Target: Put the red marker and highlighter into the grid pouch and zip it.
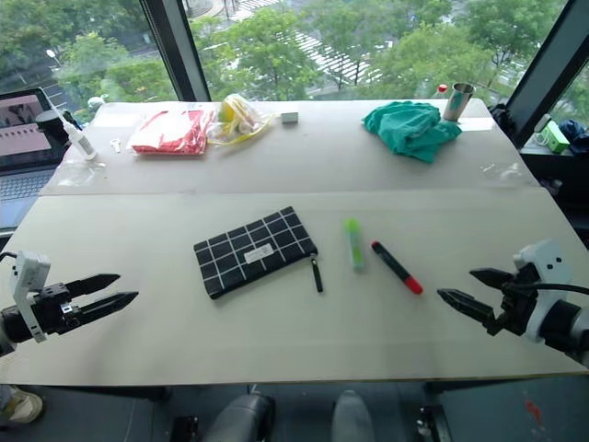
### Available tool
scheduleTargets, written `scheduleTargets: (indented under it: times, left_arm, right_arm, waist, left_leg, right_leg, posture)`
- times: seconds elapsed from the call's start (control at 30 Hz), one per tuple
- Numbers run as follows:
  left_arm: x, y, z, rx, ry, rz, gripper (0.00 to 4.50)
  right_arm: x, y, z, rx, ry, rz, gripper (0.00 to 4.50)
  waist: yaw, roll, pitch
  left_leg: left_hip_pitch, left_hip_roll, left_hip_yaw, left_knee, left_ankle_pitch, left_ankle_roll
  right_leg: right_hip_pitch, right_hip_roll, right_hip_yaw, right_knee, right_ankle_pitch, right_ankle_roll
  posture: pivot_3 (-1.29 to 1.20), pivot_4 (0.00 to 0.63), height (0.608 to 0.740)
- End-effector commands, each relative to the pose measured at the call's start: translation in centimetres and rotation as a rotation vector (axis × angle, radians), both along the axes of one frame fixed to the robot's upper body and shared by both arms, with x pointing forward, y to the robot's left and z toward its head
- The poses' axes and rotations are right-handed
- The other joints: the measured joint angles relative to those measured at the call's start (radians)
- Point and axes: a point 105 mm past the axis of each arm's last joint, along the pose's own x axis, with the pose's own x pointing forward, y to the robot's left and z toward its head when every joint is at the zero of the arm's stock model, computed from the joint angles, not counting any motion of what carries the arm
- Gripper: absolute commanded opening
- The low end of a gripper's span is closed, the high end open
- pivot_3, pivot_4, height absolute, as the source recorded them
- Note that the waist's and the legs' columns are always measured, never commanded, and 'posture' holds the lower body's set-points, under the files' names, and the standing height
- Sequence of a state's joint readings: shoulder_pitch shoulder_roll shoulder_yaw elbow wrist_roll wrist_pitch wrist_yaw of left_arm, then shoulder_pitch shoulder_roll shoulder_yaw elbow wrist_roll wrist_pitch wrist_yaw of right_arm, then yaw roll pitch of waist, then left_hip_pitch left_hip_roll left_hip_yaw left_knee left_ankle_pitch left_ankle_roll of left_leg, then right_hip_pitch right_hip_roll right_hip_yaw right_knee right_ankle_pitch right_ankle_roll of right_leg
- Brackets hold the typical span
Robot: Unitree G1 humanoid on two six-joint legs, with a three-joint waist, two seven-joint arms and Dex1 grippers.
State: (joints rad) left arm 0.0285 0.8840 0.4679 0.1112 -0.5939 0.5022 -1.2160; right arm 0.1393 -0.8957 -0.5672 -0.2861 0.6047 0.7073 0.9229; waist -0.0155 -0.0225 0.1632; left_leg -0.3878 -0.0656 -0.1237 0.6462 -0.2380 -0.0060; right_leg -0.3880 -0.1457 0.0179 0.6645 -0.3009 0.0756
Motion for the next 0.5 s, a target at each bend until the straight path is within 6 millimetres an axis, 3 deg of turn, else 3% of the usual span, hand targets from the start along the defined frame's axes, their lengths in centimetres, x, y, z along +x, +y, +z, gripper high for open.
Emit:
scheduleTargets:
  times: [0.03,0.1,0.23,0.43,0.5]
  left_arm:
    - [1.1,0.0,2.1,0.048,-0.169,-0.022,4.5]
    - [1.6,-0.2,2.8,0.099,-0.277,-0.061,4.5]
    - [1.7,-1.1,1.5,0.268,-0.384,-0.166,4.5]
    - [2.0,-3.0,1.6,0.224,-0.456,-0.251,4.5]
    - [1.9,-3.4,1.3,0.235,-0.445,-0.277,4.5]
  right_arm:
    - [0.3,0.9,1.9,0.022,-0.064,0.035,3.99]
    - [0.7,1.9,2.6,0.051,-0.086,0.072,3.48]
    - [1.5,4.7,3.4,0.082,-0.102,0.184,2.13]
    - [2.7,11.6,2.5,0.107,-0.062,0.434,0.04]
    - [3.5,13.4,2.1,0.083,-0.079,0.481,0.04]
  waist:
    - [0.001,0.0,0.0]
    - [0.003,0.0,0.0]
    - [0.0,0.0,0.0]
    - [-0.007,-0.001,0.0]
    - [-0.006,-0.001,0.0]
  left_leg:
    - [0.0,0.0,0.0,0.0,0.0,0.0]
    - [0.0,0.0,0.0,0.0,0.0,0.0]
    - [0.0,0.0,0.001,0.001,0.0,0.0]
    - [0.0,0.002,0.001,0.001,0.0,0.0]
    - [-0.001,0.001,0.0,0.001,0.0,-0.001]
  right_leg:
    - [0.0,0.0,0.0,0.0,0.0,0.0]
    - [0.0,0.0,0.0,0.0,0.0,0.0]
    - [0.0,0.0,0.0,0.0,0.0,-0.001]
    - [-0.001,0.0,-0.001,0.0,0.001,-0.002]
    - [-0.001,0.0,-0.002,0.0,0.001,-0.002]
  posture:
    - [0.0,0.15,0.74]
    - [0.0,0.15,0.74]
    - [0.0,0.15,0.74]
    - [0.0,0.15,0.74]
    - [0.0,0.15,0.74]
